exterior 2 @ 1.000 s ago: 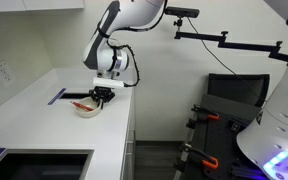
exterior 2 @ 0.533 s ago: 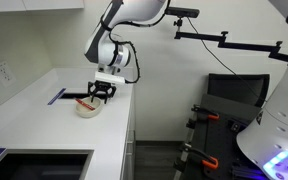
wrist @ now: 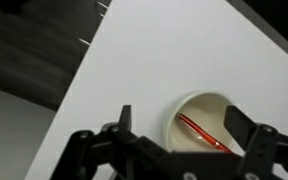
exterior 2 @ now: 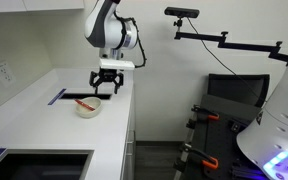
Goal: Move the white bowl to the right
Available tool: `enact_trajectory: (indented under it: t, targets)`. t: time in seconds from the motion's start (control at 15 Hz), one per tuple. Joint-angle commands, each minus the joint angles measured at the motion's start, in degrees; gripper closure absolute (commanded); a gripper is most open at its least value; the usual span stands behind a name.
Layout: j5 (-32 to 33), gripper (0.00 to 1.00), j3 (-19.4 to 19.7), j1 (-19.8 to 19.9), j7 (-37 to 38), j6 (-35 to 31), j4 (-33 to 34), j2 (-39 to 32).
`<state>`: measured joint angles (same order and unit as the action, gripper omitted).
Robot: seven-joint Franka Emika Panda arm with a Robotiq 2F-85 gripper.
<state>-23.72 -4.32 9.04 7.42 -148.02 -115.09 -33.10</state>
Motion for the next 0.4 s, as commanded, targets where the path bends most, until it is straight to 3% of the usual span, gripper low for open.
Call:
enact_trajectory:
  t: [0.0, 0.33]
  targets:
    - [6.08, 0.00, 5.28, -6.35, 5.74, 0.87, -6.81, 6.86]
    - [13.38, 0.00, 9.08, -11.36, 12.68, -0.06, -11.51, 10.98]
